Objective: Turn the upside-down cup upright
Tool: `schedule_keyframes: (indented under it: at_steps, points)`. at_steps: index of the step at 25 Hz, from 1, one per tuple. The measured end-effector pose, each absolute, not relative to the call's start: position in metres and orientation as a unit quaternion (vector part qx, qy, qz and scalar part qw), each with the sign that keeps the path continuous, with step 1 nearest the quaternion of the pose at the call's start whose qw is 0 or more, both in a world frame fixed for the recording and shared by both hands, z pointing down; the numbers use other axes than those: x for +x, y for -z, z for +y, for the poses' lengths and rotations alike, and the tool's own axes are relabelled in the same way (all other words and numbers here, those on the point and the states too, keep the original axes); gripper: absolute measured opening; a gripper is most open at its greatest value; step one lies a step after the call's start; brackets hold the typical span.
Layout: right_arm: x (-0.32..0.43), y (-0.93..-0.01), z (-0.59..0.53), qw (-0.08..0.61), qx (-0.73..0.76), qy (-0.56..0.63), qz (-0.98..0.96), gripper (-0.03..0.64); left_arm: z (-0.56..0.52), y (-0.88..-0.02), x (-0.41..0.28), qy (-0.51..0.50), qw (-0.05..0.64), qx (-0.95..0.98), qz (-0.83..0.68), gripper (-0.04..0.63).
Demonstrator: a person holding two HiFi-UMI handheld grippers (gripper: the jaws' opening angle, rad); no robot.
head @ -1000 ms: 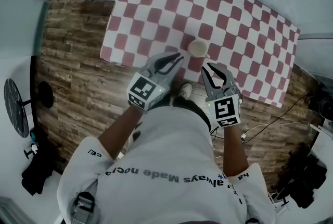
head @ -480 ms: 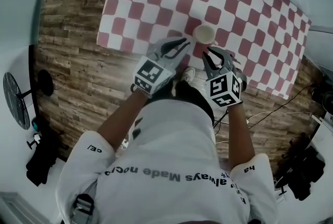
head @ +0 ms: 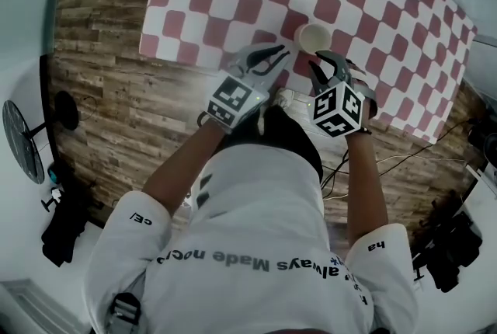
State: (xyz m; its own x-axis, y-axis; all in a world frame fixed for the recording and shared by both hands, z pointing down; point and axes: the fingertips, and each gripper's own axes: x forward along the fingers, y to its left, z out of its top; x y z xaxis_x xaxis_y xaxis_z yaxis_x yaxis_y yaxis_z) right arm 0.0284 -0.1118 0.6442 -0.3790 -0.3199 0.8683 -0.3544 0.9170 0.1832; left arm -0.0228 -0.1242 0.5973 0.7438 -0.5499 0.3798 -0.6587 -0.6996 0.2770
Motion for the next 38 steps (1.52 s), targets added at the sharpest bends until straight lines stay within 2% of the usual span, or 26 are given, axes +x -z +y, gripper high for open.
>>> schedule_keyframes:
  at_steps: [19,23,38]
  points:
    - [0.013,-0.704,-0.117,0.610,0.095,0.015,-0.786,0.081,-0.131,-0.655,-0.033,-0.154,0.225,0.903,-0.332,0.058]
    - [0.012,-0.707,-0.120,0.607,0.100,0.013,-0.788,0.050,-0.131,-0.654,-0.032,-0.152,0.226,0.904,-0.331,0.058]
    - [0.017,-0.685,-0.114,0.593,0.097,-0.012,-0.799,0.028,-0.129,-0.634,-0.034,-0.144,0.229,0.903,-0.335,0.058]
